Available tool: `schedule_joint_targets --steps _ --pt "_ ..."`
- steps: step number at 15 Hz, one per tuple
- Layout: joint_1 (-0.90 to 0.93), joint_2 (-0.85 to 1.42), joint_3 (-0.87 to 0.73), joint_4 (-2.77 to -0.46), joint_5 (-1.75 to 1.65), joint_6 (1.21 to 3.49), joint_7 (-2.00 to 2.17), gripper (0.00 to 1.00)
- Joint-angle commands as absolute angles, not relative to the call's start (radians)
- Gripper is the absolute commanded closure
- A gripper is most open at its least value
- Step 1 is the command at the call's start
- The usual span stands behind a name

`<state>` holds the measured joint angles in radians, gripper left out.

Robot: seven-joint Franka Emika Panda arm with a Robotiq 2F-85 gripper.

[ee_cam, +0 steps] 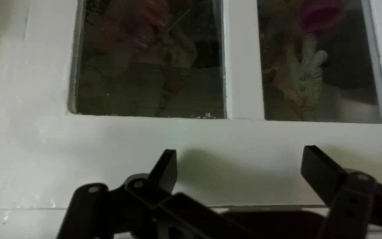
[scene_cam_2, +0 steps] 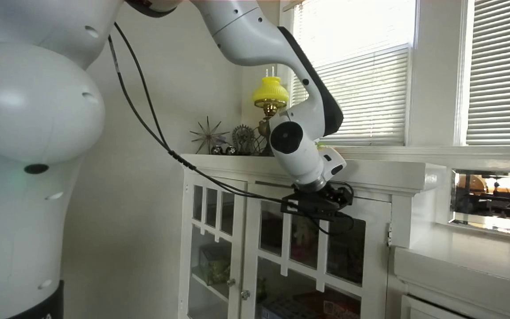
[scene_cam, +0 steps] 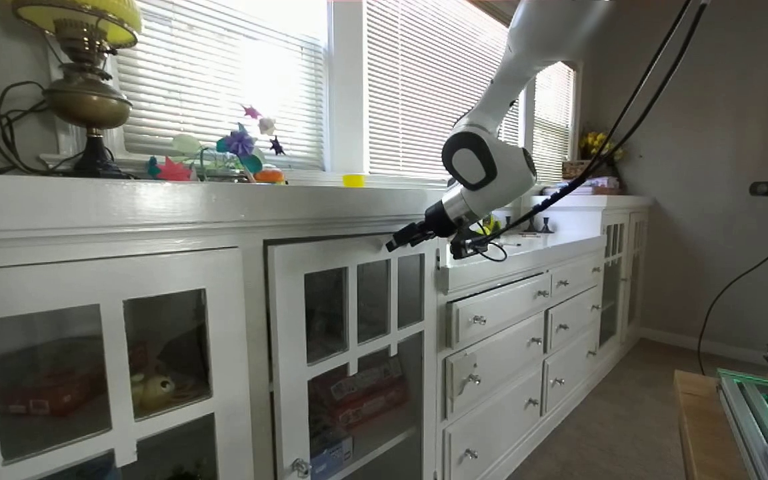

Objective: Remove the yellow bowl from the open cabinet and place it on the counter then close the cabinet door.

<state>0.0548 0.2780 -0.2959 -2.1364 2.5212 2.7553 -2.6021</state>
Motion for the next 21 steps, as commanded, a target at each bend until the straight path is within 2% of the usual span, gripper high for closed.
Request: schedule_joint_targets --steps 1,6,10,15,18,21 --pt "0.097 0.319 -0.403 -2.042 2.518 2.782 -2.533 0.0" --pt "0.155 0.341 -0.517 -2.015 2.515 2.779 -2.506 0.0" --pt "0.216 0.31 -0.534 -2.078 2.515 2.836 -2.527 0.0" --pt "0.245 0.138 -0.46 -2.244 2.379 3.145 -2.516 0.0" --pt "0.178 -0.007 -0.315 -2.416 2.215 3.317 -2.457 0.0" --pt "0.15 -0.118 -0.229 -2.582 2.305 3.368 -2.57 0.0"
